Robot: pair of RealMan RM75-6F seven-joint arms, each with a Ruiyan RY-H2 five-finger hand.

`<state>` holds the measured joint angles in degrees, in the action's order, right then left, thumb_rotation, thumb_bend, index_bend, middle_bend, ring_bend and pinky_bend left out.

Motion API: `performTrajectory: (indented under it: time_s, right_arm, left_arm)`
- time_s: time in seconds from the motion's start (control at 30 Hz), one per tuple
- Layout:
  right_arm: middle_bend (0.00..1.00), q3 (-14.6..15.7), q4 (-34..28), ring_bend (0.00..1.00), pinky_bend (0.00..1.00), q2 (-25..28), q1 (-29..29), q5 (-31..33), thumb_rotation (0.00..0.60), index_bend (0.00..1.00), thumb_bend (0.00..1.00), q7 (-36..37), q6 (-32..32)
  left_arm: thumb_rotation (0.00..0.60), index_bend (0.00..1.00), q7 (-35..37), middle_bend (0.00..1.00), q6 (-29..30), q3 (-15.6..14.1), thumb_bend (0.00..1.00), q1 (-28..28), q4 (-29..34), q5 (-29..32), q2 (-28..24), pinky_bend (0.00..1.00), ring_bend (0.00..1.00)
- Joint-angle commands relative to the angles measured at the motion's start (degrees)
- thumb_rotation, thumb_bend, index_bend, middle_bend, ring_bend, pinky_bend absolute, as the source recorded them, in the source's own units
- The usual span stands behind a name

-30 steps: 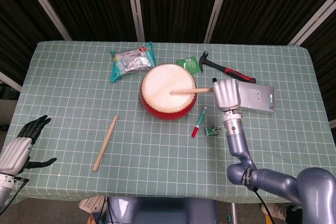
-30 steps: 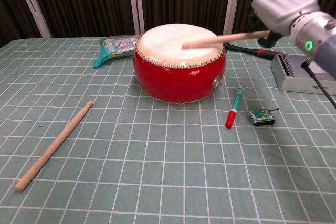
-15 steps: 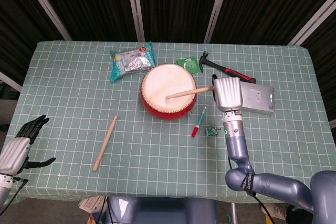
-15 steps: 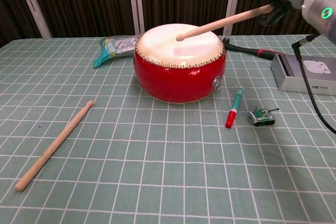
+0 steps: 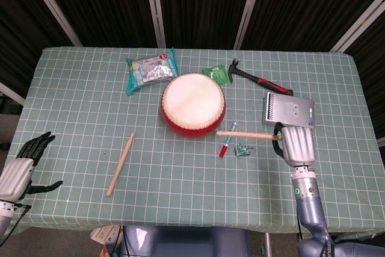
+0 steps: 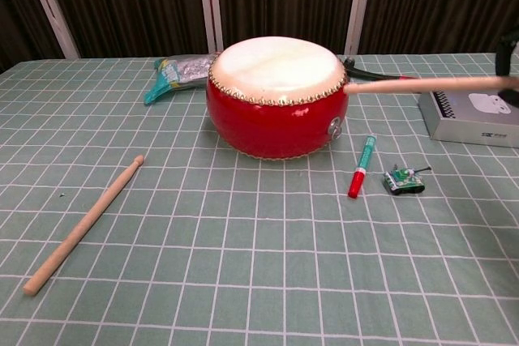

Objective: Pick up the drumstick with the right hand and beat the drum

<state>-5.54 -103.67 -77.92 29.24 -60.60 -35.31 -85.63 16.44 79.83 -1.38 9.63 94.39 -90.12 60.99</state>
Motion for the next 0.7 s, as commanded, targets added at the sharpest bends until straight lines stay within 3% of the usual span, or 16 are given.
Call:
performTrajectory:
  time_s: [0.03, 0.2, 0.4, 0.7]
  right_arm:
    - [1.0, 2.77, 0.64, 1.0, 0.98, -0.4, -2.66, -2.03, 0.6, 1.0, 0.56, 0.83, -1.28]
    - [1.0, 5.08, 3.61, 1.0, 0.98, -3.56, -5.06, -3.39, 0.6, 1.0, 0.56, 0.21, -1.43]
    - [1.0, 5.74, 7.35, 1.0, 0.98, -7.9, -6.62, -2.47, 0.6, 0.98, 0.56, -2.92, -0.56]
    - [1.0, 5.09, 9.2, 1.0, 0.98, -10.77, -7.54, 0.89, 0.6, 0.74, 0.56, -8.28, 1.64]
  left_arm:
    - [0.6, 0.0, -0.47, 0.0, 0.55, -0.02, 0.0, -0.16, -0.32, -0.43, 0.3, 0.05, 0.0]
    - [0.6, 0.0, -0.87, 0.0, 1.16, -0.13, 0.0, -0.45, -0.77, -0.86, 0.67, 0.05, 0.0]
    - [0.6, 0.0, -1.4, 0.0, 2.12, -0.26, 0.0, -0.79, -1.37, -1.65, 0.99, 0.05, 0.0]
    - [0.6, 0.0, -1.39, 0.0, 2.89, -0.33, 0.0, -1.18, -2.19, -1.95, 1.37, 0.05, 0.0]
